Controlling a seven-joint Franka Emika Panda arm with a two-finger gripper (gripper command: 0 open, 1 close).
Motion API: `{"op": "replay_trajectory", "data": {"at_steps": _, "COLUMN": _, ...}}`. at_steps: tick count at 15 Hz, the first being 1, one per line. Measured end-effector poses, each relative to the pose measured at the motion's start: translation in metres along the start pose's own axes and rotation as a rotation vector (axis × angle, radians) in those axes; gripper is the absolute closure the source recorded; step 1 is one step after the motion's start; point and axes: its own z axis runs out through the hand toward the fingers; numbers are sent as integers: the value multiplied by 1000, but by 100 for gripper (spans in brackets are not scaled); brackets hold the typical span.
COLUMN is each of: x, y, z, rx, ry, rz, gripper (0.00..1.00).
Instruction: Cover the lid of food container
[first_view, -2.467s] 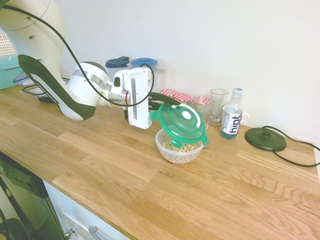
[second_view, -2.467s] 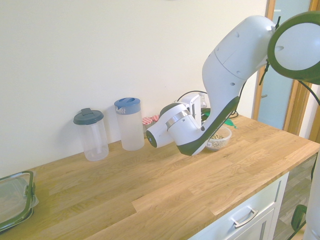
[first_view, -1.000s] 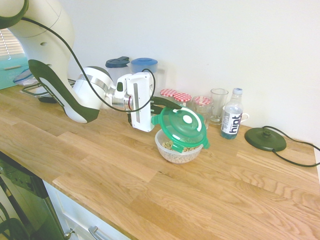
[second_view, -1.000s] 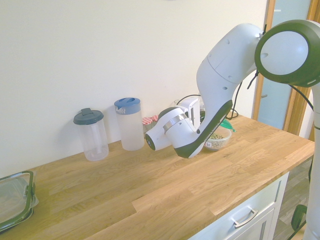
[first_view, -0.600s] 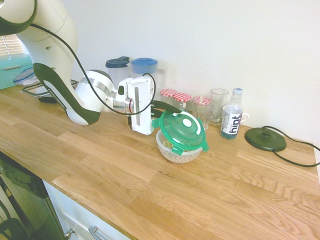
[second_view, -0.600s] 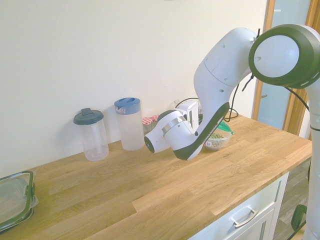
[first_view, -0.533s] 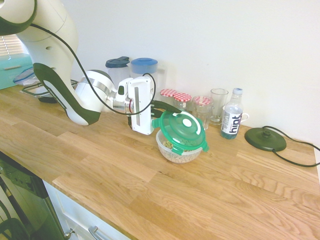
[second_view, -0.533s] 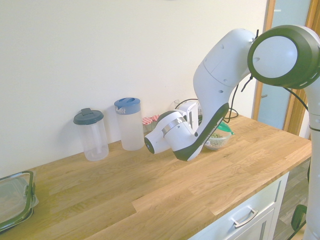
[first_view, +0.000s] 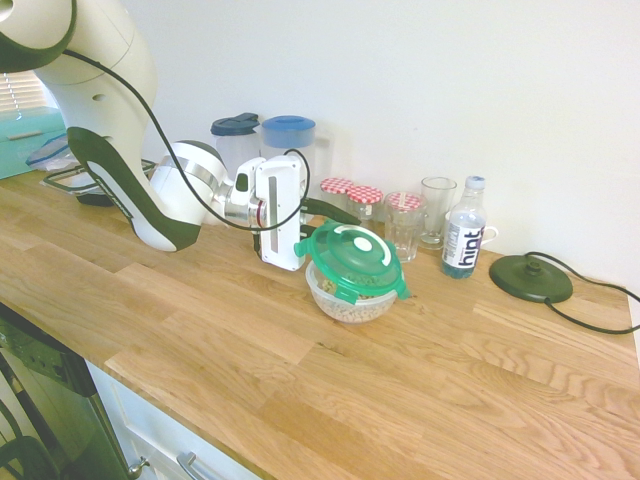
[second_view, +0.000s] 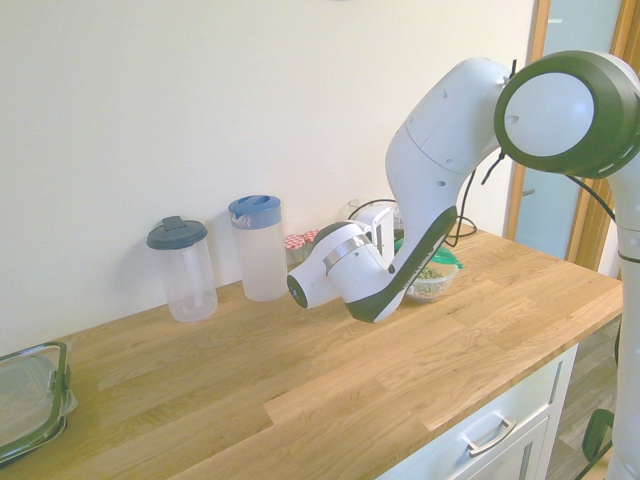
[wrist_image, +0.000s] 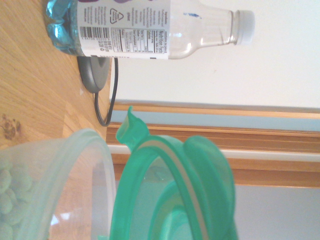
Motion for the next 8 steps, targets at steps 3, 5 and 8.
{"op": "replay_trajectory", "data": {"at_steps": 3, "x": 7, "y": 0, "z": -6, "rx": 44, "ry": -30, "rz": 5, "gripper": 0}}
{"op": "replay_trajectory", "data": {"at_steps": 5, "x": 13, "y": 6, "z": -14, "rx": 91, "ry": -82, "rz": 3, "gripper": 0}}
{"op": "replay_trajectory", "data": {"at_steps": 8, "x": 30, "y": 23, "z": -26, "rx": 179, "ry": -213, "rz": 7, "gripper": 0}}
